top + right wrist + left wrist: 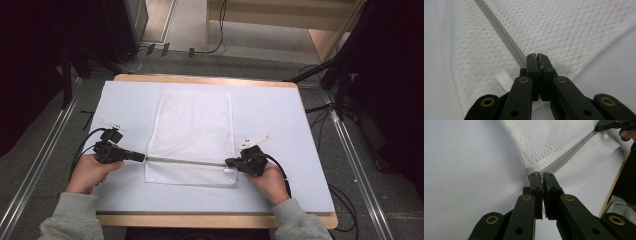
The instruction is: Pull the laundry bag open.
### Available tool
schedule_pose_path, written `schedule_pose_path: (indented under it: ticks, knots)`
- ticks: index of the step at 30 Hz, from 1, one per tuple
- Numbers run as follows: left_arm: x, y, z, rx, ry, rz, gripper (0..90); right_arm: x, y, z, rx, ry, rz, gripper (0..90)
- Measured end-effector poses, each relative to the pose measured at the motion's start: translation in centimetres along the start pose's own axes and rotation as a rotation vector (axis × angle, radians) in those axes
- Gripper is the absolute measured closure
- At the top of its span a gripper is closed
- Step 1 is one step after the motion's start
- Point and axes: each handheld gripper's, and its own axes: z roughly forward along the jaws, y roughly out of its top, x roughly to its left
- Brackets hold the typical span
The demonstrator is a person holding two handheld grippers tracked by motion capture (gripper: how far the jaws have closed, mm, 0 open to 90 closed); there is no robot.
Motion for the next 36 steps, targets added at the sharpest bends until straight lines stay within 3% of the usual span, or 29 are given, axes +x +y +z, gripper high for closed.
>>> schedule_pose_path:
  ticks: [10, 12, 14, 15, 16, 17, 20, 24, 32, 36]
  knots:
    - [0.2, -0.4, -0.2, -0.002, 0.008, -0.011, 88.1, 0.0, 0.1, 0.0, 0.007, 0.002, -0.008, 90.0]
    - [0.3, -0.6, -0.3, 0.0, 0.03, -0.02, 88.1, -0.1, 0.1, 0.0, 0.006, 0.002, -0.011, 90.0]
    - [0.5, -0.8, -0.5, 0.009, 0.121, -0.031, 90.0, -0.1, 0.2, 0.0, 0.01, 0.004, -0.009, 90.0]
    - [1.0, -1.0, -0.8, 0.012, 0.129, -0.051, 90.0, -0.1, 0.2, 0.0, 0.013, 0.005, -0.01, 90.0]
    - [1.4, -1.3, -1.2, -0.036, 0.064, -0.093, 90.0, -0.1, 0.2, 0.0, 0.013, 0.006, -0.009, 90.0]
    - [1.9, -1.5, -1.8, -0.071, 0.004, -0.105, 90.0, -0.1, 0.3, 0.0, 0.016, 0.008, -0.006, 90.0]
    - [1.9, -1.9, -2.7, -0.119, -0.008, -0.096, 90.0, -0.2, 0.4, 0.0, 0.026, 0.01, -0.008, 90.0]
    - [1.8, -2.0, -2.5, -0.1, 0.016, -0.075, 90.0, -0.1, 0.5, 0.1, 0.033, 0.009, -0.014, 90.0]
    - [1.7, -2.1, -2.9, -0.132, 0.035, -0.044, 90.0, -0.2, 0.8, 0.0, 0.046, 0.012, -0.003, 86.7]
    - [1.7, -2.1, -3.1, -0.151, 0.052, -0.038, 88.3, -0.7, 1.0, -0.1, 0.059, 0.051, 0.066, 84.6]
